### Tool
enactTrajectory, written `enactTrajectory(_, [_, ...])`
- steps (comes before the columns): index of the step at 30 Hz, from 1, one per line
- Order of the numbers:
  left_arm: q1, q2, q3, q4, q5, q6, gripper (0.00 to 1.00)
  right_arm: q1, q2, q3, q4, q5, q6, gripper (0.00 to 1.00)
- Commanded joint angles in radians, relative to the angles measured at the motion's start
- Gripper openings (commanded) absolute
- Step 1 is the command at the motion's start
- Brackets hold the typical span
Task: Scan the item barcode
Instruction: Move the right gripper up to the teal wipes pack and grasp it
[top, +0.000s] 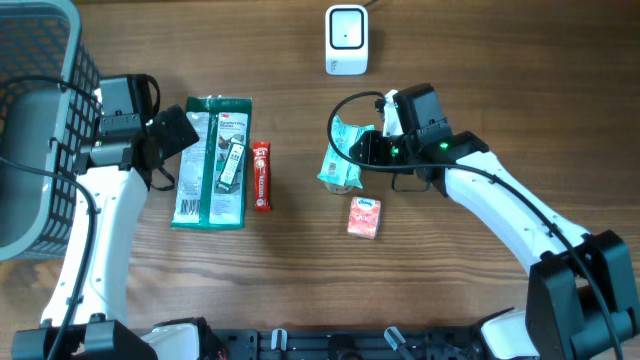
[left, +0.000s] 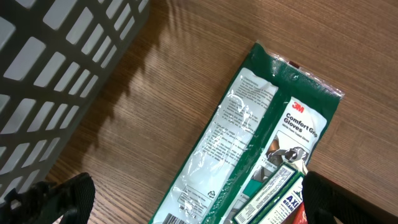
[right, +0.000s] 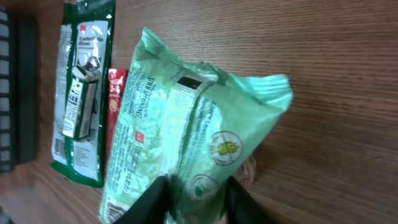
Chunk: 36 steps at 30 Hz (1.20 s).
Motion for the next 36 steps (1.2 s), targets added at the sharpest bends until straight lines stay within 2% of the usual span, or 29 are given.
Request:
enactTrajectory(1, [0.004,-0.005,0.003,0.000,0.002,-0.009,1.00,0.002,0.015,0.011,0.008,-0.015,-0.005,0.10])
enactTrajectory(3, [0.004,-0.005,0.003,0.000,0.002,-0.010,1.00,0.002,0.010,0.011,0.021,-0.038,-0.005,0.04])
enactTrajectory(13, [0.004,-0.005,0.003,0.000,0.002,-0.009,1.00,-0.051,-0.157,0.011,-0.016,-0.037,-0.034,0.04])
enactTrajectory(20, [0.004,-0.005,0.003,0.000,0.002,-0.009,1.00,-0.092,-0.174,0.011,-0.117,0.013,-0.086,0.05])
enactTrajectory(21, [0.004,-0.005,0.003,0.000,0.002,-0.009,1.00,-0.092,-0.174,0.011,-0.126,0.016,-0.086,0.14])
enactTrajectory(22, [0.004,-0.005,0.003,0.000,0.002,-0.009,1.00,-0.092,-0.174,0.011,-0.129,0.015,-0.086,0.35])
enactTrajectory(23, [0.004,-0.005,0.003,0.000,0.002,-0.009,1.00,-0.090,-0.174,0.011,-0.129,0.006,-0.087,0.44])
enactTrajectory(25, [0.004,-0.005,0.003,0.000,0.002,-0.009,1.00,-0.089,-0.174,0.010,-0.130,-0.006,-0.087,0.53])
enactTrajectory(27, [0.004,-0.005,0.003,0.000,0.002,-0.009,1.00,-0.089,-0.174,0.010,-0.133,-0.011,-0.086,0.56])
enactTrajectory(34, [0.004,-0.005,0.003,0.000,0.002,-0.009,1.00,-0.082,-0.108,-0.010,-0.117,-0.024,-0.087,0.57])
enactTrajectory(36, [0.004,-0.005,0.003,0.000,0.002,-0.009,1.00,-0.069,-0.066,-0.010,-0.076,-0.095,-0.113,0.56])
